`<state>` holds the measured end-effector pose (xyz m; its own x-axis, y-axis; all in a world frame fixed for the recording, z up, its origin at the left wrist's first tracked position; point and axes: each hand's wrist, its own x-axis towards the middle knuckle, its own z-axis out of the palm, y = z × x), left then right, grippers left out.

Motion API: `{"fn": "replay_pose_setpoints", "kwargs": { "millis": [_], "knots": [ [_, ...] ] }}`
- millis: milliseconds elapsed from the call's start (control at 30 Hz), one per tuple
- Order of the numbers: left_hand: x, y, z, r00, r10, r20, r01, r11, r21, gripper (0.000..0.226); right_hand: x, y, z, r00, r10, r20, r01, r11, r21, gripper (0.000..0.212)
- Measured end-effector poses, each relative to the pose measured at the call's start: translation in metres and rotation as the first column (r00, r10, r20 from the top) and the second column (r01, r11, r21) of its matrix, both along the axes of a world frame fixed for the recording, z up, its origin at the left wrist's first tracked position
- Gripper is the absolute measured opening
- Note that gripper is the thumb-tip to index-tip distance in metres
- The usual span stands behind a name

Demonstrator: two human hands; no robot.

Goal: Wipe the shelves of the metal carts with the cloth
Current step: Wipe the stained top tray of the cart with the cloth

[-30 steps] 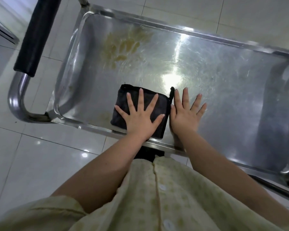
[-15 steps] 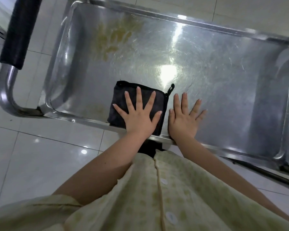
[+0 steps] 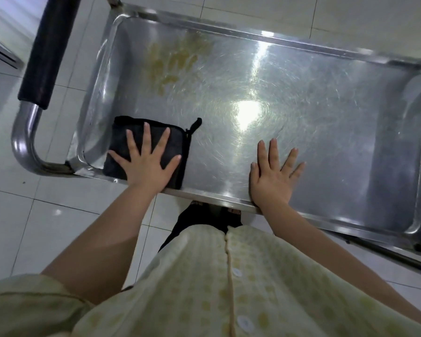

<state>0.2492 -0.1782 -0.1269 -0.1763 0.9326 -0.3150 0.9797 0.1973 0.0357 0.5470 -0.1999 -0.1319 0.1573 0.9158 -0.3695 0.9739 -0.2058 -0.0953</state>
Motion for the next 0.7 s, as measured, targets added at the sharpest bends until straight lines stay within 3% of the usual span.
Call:
{"fn": "replay_pose_setpoints", "kwargs": {
  "millis": [100, 300, 400, 567, 700],
  "knots": [
    [0.043, -0.003, -0.002, 0.999, 0.0, 0.035, -0.001, 1.0, 0.027, 0.071, -0.001, 0.001, -0.001, 1.0, 0.004, 0.007, -0.004, 1.0, -0.003, 0.056],
    [0.151, -0.012, 0.0, 0.979, -0.171, 0.108, 0.169, 0.985, 0.029, 0.072, 0.0, 0.002, -0.005, 1.0, 0.014, 0.017, -0.014, 1.0, -0.003, 0.057],
    [0.117, -0.006, -0.001, 0.981, -0.164, 0.107, 0.16, 0.986, 0.042, 0.072, 0.0, 0.001, -0.004, 1.0, 0.015, 0.007, -0.015, 1.0, 0.003, 0.057],
    [-0.008, 0.006, -0.002, 0.999, 0.036, 0.01, -0.037, 0.999, 0.012, 0.073, -0.004, 0.004, -0.001, 1.0, 0.019, 0.023, -0.019, 1.0, -0.022, 0.057],
    [-0.018, 0.01, 0.001, 1.0, 0.021, -0.013, -0.021, 1.0, 0.001, 0.073, -0.021, 0.012, 0.005, 1.0, 0.012, 0.016, -0.011, 0.999, -0.036, 0.058]
  ]
}}
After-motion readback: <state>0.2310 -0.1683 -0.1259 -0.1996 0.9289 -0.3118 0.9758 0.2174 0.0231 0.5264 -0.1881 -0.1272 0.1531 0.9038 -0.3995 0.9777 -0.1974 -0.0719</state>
